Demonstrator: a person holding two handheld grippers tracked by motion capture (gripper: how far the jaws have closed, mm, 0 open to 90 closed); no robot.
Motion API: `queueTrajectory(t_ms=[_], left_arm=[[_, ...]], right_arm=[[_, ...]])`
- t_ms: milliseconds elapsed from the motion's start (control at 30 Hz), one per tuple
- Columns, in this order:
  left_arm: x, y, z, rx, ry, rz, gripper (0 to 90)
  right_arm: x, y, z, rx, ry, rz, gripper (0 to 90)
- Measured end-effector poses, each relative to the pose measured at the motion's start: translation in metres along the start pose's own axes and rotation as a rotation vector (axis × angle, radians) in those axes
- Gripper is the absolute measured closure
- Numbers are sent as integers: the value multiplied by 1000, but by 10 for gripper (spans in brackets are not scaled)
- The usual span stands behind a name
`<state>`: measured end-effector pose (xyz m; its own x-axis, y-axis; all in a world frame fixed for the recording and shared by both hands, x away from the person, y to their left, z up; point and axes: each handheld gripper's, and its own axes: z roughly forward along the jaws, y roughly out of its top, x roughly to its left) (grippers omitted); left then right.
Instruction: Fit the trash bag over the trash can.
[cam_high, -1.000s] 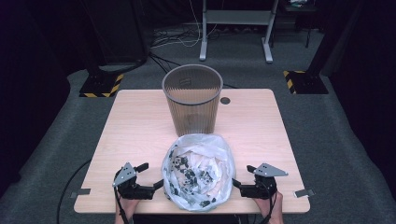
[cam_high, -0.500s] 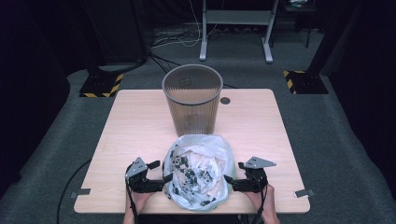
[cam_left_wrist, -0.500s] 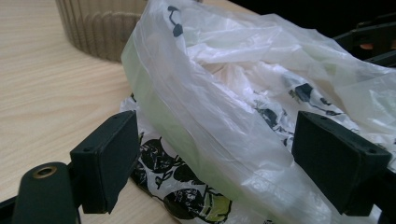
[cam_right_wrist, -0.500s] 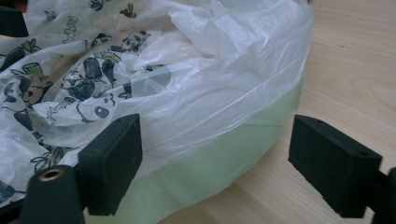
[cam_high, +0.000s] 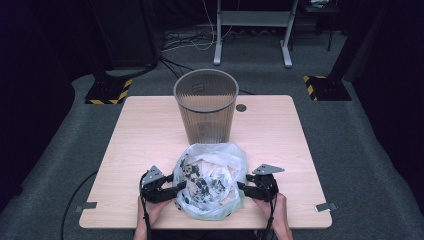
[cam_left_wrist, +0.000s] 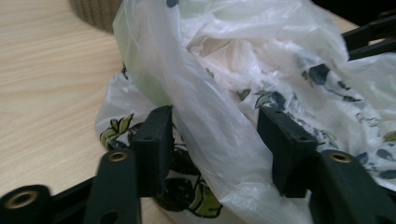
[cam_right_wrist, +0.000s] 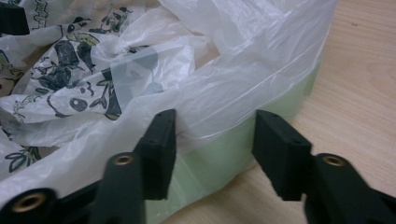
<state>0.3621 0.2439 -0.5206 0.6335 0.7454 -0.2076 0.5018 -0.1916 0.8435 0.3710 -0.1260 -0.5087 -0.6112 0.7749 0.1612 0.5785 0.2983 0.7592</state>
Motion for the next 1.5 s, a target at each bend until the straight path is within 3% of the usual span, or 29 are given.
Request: queueTrajectory(t_ms=[100,200,367,500,933,1200,1267,1300,1333,1433,1500], left_arm=[[0,0,3,4,22,-35,600],[-2,0,3,-6,40,-38,701],[-1,-1,-1,-56,34,-64,787],[-1,-2,-4,-83,45,-74,819],[2,-1,-15,-176,3,-133,837],[-1,7,-22,-215,25,-120,836],[-1,7,-21,-214,22,-124,838],[0,7,-21,-211,27,-125,838],[0,6,-20,-204,28,-125,838],[2,5,-17,-185,42,-120,838],[3,3,-15,-168,46,-121,838]], right_arm=[[1,0,3,5,-14,-10,657],[5,-2,5,-14,-34,-34,771],[11,-3,3,-56,-46,-65,900],[12,-2,0,-88,-47,-59,900],[21,7,-15,-160,-57,-91,900],[23,15,-26,-230,-64,-84,900],[22,16,-25,-218,-69,-75,900],[21,16,-24,-216,-70,-65,858],[18,15,-23,-209,-71,-41,751],[7,13,-17,-180,-37,30,487],[-1,11,-10,-160,-4,51,352]])
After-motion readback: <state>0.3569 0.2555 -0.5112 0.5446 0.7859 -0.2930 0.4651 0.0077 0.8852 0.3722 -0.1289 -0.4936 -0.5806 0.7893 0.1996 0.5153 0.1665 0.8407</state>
